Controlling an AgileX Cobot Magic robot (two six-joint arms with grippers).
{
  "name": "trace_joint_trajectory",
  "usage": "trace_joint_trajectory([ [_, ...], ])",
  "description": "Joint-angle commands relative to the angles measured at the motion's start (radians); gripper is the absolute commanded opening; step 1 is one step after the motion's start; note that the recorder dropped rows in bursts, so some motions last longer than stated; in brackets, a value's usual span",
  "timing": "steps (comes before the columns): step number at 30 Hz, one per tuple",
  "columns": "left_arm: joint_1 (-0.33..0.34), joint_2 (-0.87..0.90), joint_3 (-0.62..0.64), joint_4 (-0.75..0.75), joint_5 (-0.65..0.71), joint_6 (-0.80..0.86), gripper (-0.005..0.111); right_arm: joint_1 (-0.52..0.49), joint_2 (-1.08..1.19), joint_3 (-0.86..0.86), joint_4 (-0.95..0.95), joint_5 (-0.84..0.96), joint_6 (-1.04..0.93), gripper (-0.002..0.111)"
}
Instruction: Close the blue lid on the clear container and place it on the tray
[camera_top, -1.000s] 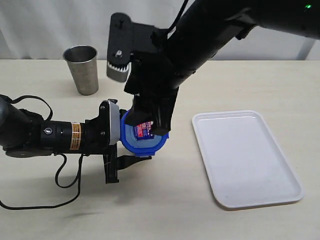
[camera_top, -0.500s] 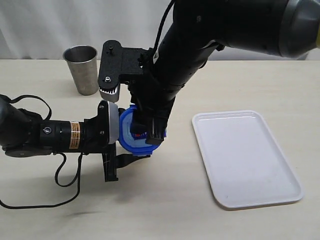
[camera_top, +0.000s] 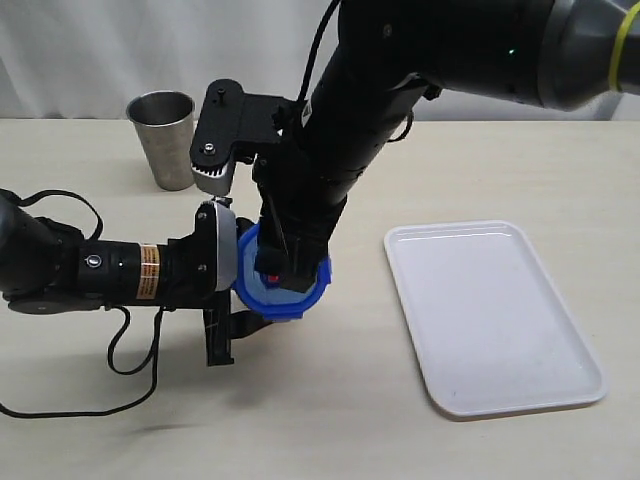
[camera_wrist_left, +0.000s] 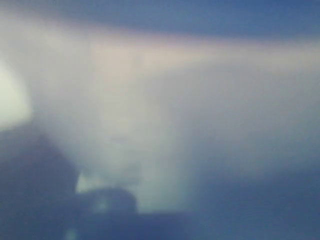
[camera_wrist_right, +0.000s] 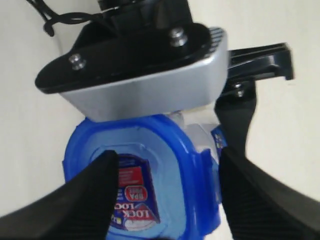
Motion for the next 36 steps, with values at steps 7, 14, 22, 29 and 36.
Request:
trace_joint_trajectory([
  [7,-0.005,0.007,0.005,0.0,-0.021,-0.228,0.0,-0.005,0.083,-0.065,-0.244,0.096,0.169,0.053],
  [14,-0.005,0.007,0.005,-0.011,-0.014,-0.32,0.0,-0.094,0.068,-0.112,-0.243,0.105,0.215,0.053],
  [22,-0.005,0.007,0.005,-0.011,-0.014,-0.352,0.0,-0.153,0.068,-0.112,-0.243,0.053,0.296,0.053],
  [29,-0.005,0.007,0.005,-0.018,-0.016,-0.35,0.0,-0.151,0.049,-0.128,-0.228,0.045,0.327,0.053],
  [36,-0.005,0.007,0.005,-0.032,-0.014,-0.344,0.0,-0.153,-0.004,-0.234,-0.226,0.032,0.662,0.053],
])
